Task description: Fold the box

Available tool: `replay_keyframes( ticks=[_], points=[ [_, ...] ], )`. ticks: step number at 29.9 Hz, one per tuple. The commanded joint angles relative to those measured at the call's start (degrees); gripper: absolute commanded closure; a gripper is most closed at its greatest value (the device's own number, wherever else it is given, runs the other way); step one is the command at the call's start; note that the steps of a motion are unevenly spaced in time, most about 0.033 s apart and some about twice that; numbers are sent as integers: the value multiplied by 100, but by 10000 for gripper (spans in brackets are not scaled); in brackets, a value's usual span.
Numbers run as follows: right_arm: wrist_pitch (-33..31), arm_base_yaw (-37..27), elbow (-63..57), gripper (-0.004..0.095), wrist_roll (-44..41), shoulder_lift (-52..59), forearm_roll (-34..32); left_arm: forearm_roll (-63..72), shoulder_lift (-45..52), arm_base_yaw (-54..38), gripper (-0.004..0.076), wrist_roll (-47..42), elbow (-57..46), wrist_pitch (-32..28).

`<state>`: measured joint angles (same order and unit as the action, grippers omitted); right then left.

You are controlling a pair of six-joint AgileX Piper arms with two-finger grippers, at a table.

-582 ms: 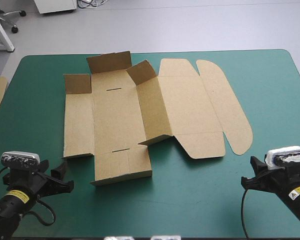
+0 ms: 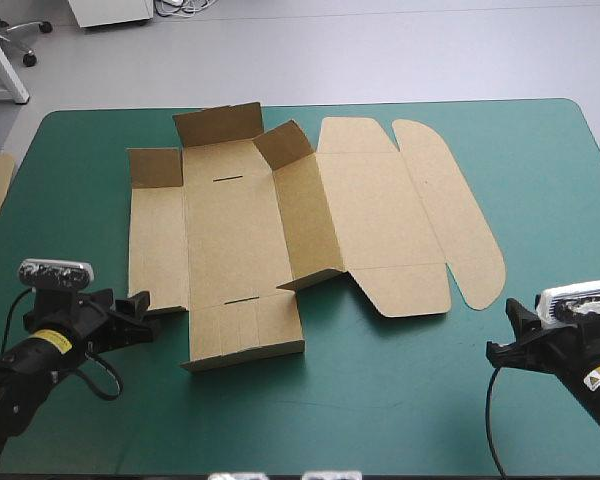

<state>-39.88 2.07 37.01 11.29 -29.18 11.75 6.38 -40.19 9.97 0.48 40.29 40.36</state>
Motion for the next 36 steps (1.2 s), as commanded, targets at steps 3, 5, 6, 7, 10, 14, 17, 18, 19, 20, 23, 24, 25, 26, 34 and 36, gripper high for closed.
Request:
replay_keyframes(
  ticks=[3, 5, 6, 7, 10, 14, 17, 18, 19, 20, 23, 24, 25, 26, 34, 36],
  points=[
    [344, -53, 399, 506, -356, -490, -19, -71, -670, 11, 327, 44, 840, -420],
    [295, -53, 533, 488, -409, -708, -19, -258, -897, 11, 327, 19, 1053, -435],
    [266, -53, 598, 486, -409, -792, -19, -398, -1002, 11, 327, -48, 1157, -435],
    [218, -53, 685, 487, -409, -901, -19, -547, -1079, 11, 327, -167, 1239, -435],
    [134, -53, 950, 487, -409, -1247, -19, -1061, -1341, -25, 328, -565, 1484, -435],
    [-3, -53, 1270, 486, -311, -1624, -19, -1121, -1653, -540, 328, -622, 1663, -435],
    [-50, -53, 1424, 486, -197, -1832, -3, -1084, -1847, -1102, 327, -587, 1663, -459],
    [-50, -53, 1452, 486, -197, -1876, -3, -970, -1925, -1327, 327, -491, 1663, -459],
    [-50, -53, 1477, 486, -169, -1928, -3, -758, -2014, -1568, 327, -301, 1663, -459],
    [-50, -53, 1489, 487, -149, -1963, -3, -449, -2110, -1818, 327, -48, 1663, -459],
    [-50, -53, 1489, 487, -123, -2069, 40, 569, -2423, -2490, 327, 748, 1663, -472],
    [-50, -53, 1489, 487, -109, -2069, 41, 1007, -2563, -2742, 327, 1033, 1663, -472],
    [-50, -53, 1489, 487, -105, -2102, 41, 1434, -2717, -2985, 327, 1288, 1663, -461],
    [-50, -53, 1489, 486, -79, -2111, 41, 1861, -2878, -3166, 327, 1468, 1663, -426],
    [17, -53, 1489, 478, 51, -2123, 51, 4844, -4078, -4348, 327, 3670, 1663, 762],
    [7, -53, 1489, 450, 51, -2123, 64, 5080, -4309, -4384, 327, 3859, 1663, 1017]
  ],
)
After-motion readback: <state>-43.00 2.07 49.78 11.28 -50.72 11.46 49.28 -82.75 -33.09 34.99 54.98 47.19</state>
